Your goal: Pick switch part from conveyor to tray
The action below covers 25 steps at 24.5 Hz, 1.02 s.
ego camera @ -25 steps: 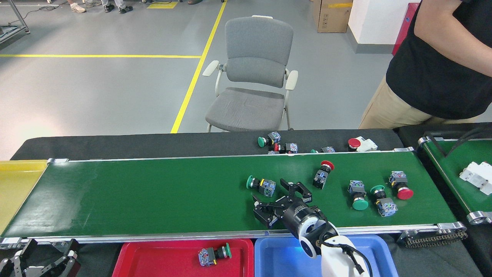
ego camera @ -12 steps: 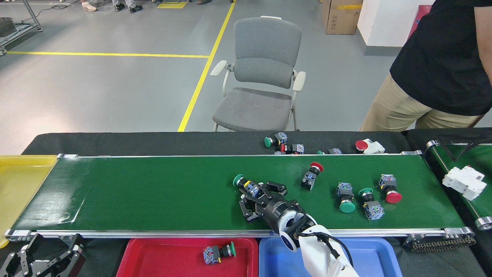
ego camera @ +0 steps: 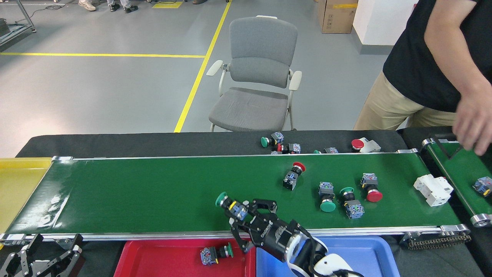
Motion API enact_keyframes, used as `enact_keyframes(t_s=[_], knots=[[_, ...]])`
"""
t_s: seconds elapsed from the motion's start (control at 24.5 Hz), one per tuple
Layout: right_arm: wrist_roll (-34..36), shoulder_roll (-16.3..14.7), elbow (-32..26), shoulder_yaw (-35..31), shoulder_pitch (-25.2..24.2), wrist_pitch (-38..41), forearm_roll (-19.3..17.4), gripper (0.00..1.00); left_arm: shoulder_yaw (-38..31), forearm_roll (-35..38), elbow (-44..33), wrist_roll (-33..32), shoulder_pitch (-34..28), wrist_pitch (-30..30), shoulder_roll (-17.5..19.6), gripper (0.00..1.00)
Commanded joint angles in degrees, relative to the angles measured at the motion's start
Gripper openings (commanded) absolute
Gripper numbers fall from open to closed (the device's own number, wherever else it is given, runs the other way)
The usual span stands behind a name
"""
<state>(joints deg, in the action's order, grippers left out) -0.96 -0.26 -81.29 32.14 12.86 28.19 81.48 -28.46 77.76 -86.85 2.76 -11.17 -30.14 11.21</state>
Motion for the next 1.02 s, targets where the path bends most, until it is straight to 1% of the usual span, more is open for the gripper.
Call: enact_keyframes(t_s=[0.0,0.12,0.16,0.24,0.29,0.37,0.41,0.45,0.57,0.61,0.65,0.73,0.77,0.82,0.86,0.9,0.94,0.98], knots=[[1.1,1.1,-1.7,-0.1,0.2,3.9,-0.2,1.00,-0.2,0.0,-0.6,0.2,0.3,0.1,0.7,1.00],[1.1,1.4,-2.3,-0.4,0.2,4.2,-0.6,1.00,-0.2,-0.1,-0.8,0.2,0.3,0.1,0.7,1.00],[1.0,1.5,-3.0,-0.7,0.0,4.1,-1.3,1.00,-0.2,-0.1,-0.8,0.2,0.2,0.1,0.7,1.00],[0.4,0.6,-5.6,-2.3,-0.5,3.7,-4.3,1.00,-0.2,-0.1,-0.9,0.2,0.0,0.1,0.8,1.00],[0.3,-0.2,-6.3,-4.4,-1.0,3.6,-5.1,1.00,-0.2,-0.1,-0.9,0.2,-0.1,0.0,0.8,1.00],[0.2,-0.3,-7.5,-9.2,-2.3,3.4,-5.4,1.00,-0.2,-0.1,-0.9,0.1,-0.2,0.0,0.8,1.00],[0.1,-0.3,-8.4,-12.2,-3.5,2.4,-5.5,0.98,-0.2,-0.1,-1.1,0.1,-0.2,0.0,0.8,1.00],[0.0,-0.2,-9.0,-14.7,-4.9,0.9,-5.5,0.96,-0.2,-0.1,-1.1,0.1,-0.2,-0.1,0.8,1.00],[1.1,-0.2,-11.7,-22.9,-11.4,-8.2,-5.4,0.89,1.4,-0.2,-3.8,-0.1,0.1,-1.8,0.7,1.00],[2.0,-0.1,-13.2,-25.4,-14.0,-12.3,-5.4,0.86,3.0,-0.1,-6.1,-0.1,0.1,-3.1,0.5,1.00],[2.8,0.3,-14.8,-27.1,-16.6,-16.7,-5.4,0.86,4.6,-0.1,-8.5,-0.2,0.0,-3.8,0.4,1.00],[3.2,1.9,-17.1,-27.7,-21.8,-26.9,-5.4,0.86,10.1,0.0,-11.8,-0.6,0.4,-4.0,0.0,1.00],[3.4,2.4,-17.1,-27.7,-23.1,-30.7,-5.2,0.86,12.9,0.5,-11.8,-0.7,1.1,-3.5,0.1,1.00],[3.5,2.2,-16.9,-27.7,-24.1,-34.9,-5.0,0.87,16.6,1.9,-11.8,-1.4,3.0,-3.1,0.0,1.00],[3.5,2.0,-16.9,-27.7,-24.4,-37.3,-5.0,0.94,19.9,3.9,-11.7,-2.2,5.6,-2.6,-0.3,1.00],[3.5,1.9,-16.8,-27.6,-24.2,-38.2,-4.9,0.97,22.4,5.8,-11.4,-2.7,7.3,-2.0,-0.8,1.00],[3.3,2.1,-16.8,-27.5,-23.4,-38.1,-4.9,0.97,25.7,8.7,-10.1,-2.9,9.7,-0.6,-2.3,1.00],[3.1,2.1,-16.8,-27.1,-22.8,-38.1,-4.7,0.98,27.7,10.5,-8.8,-2.9,11.0,0.3,-3.5,1.00]])
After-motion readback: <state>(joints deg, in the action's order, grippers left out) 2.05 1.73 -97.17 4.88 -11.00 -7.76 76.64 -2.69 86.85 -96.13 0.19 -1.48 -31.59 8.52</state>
